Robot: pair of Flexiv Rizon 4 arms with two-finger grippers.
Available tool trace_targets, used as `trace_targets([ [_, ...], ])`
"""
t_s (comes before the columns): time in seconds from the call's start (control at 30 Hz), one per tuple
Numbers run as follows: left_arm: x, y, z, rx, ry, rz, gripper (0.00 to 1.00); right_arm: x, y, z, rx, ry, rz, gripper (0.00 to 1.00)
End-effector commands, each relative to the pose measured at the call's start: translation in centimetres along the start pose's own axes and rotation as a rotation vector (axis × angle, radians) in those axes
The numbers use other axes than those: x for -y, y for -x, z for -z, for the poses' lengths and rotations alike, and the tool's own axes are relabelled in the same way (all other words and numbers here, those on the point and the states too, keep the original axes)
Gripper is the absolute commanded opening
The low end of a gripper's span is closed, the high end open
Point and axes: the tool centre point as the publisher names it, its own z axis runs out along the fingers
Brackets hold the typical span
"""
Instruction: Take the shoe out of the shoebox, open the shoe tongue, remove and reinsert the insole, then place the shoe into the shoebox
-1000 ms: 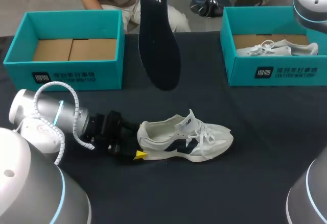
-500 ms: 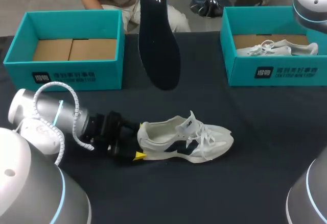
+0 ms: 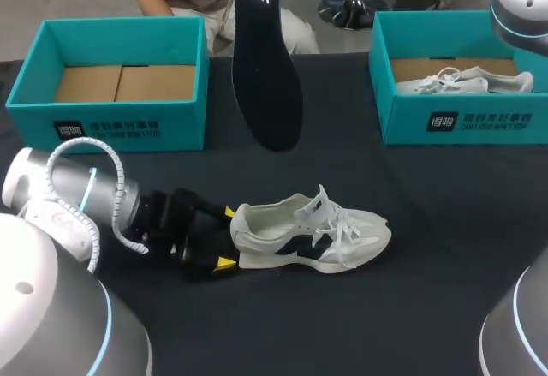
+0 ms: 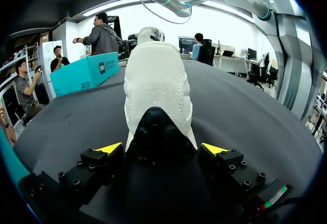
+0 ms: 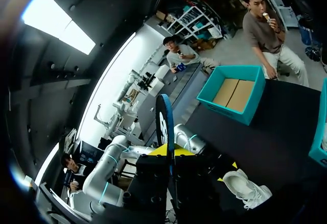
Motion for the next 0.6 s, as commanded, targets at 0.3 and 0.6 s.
trace_targets([
  [0.3, 1.1, -0.9, 4.7, -0.037, 0.229, -0.064, 1.00, 0.0, 0.0, -0.1, 0.003, -0.001, -0.002, 0.00],
  [0.6, 4.1, -1.2, 7.4, -0.112, 0.454, -0.127, 1.00, 0.0, 0.0, -0.1, 0.003, -0.001, -0.002, 0.00],
])
